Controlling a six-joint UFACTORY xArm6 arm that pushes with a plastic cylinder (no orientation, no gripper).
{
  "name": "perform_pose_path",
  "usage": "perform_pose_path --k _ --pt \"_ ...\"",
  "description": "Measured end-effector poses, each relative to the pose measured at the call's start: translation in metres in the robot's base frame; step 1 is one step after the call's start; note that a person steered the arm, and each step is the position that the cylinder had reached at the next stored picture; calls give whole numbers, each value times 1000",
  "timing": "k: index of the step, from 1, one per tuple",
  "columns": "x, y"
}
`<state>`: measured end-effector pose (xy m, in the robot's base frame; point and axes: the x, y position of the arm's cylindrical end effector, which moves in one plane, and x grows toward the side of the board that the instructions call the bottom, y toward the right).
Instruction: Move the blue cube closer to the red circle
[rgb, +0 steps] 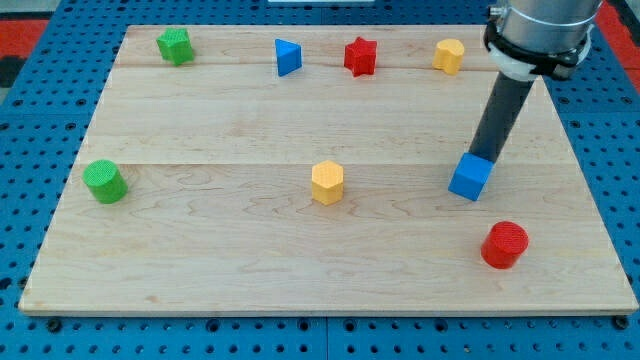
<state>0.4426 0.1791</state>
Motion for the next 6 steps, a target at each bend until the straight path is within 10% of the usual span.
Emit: perform_pose_path --k 6 --pt "-15 -70"
